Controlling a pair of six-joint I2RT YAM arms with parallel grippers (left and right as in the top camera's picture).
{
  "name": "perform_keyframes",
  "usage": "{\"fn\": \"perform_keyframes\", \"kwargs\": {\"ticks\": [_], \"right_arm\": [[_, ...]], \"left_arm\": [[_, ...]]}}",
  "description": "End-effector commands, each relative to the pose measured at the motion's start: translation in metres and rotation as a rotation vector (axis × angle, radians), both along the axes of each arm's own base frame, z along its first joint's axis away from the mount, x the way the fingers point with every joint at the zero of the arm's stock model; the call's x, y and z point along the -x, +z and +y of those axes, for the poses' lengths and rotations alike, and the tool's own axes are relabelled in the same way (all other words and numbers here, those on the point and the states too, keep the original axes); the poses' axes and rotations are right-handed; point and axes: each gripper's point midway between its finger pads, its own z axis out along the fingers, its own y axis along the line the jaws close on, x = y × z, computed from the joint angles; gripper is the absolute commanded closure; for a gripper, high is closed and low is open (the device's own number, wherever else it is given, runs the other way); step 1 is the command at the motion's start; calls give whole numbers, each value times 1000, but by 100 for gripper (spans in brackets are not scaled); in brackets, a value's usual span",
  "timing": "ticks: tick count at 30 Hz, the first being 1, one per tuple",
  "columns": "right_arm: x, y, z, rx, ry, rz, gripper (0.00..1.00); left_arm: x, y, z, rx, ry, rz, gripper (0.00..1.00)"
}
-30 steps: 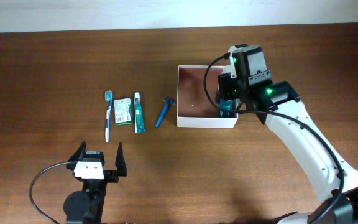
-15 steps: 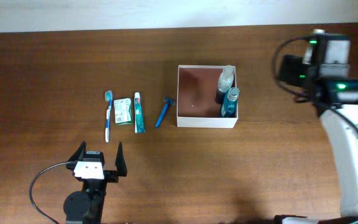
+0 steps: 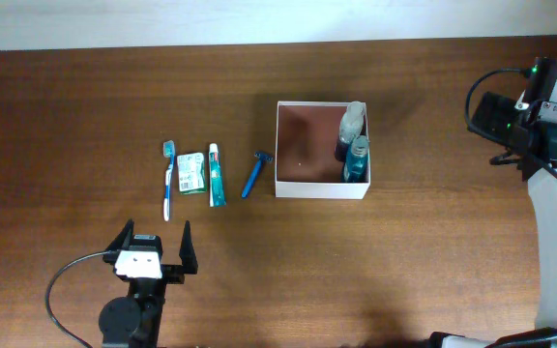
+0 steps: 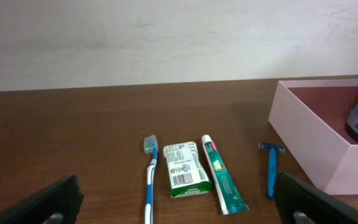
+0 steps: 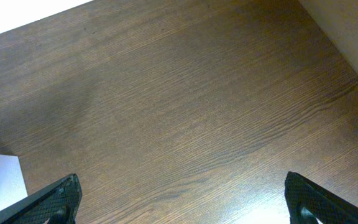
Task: Pack container
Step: 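Open the right gripper and retract the right arm to the side, then move the left gripper over the green-white soap box and descend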
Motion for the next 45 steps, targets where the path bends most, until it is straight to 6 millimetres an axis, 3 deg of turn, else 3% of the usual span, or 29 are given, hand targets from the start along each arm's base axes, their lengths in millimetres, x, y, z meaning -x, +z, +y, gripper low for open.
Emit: {"fn": "perform_keyframes", "kwargs": {"ticks": [1, 6, 8, 14, 17, 21, 25, 28, 29, 33, 35, 41, 45], "right_arm": [[-2, 1, -1, -2, -12, -5, 1], [-2, 1, -1, -2, -12, -5, 1], [-1, 1, -1, -2, -12, -4, 1], [-1, 1, -1, -2, -12, -4, 2], [-1, 1, -1, -2, -12, -4, 1], [-1, 1, -1, -2, -12, -4, 1], [-1, 1, -1, -2, -12, -4, 1], [-1, 1, -1, -2, -12, -4, 1], [-1, 1, -1, -2, -12, -4, 1], [-1, 1, -1, -2, -12, -4, 1], [-1, 1, -1, -2, -12, -4, 1], [-2, 1, -1, -2, -12, -5, 1], [-1, 1, -1, -2, -12, -4, 1]], "left_arm": [[0, -1, -2, -17, -15, -3, 1], [-1, 19, -2, -14, -10, -86, 1], [-1, 26, 7, -14, 42, -113, 1], [1, 35, -12, -9, -72, -135, 1], [2, 43, -12, -46, -72, -106, 1], [-1, 74, 5, -78, 22, -8, 1], [-27, 89, 5, -94, 24, 190, 1], [-55, 78, 1, -100, 6, 320, 1], [-71, 63, -1, -102, -4, 383, 1], [-94, 20, -5, -106, -20, 505, 1], [-105, 0, -17, -85, -82, 548, 1], [-142, -44, -28, -63, -135, 576, 1], [-158, -59, -29, -64, -135, 566, 1]]}}
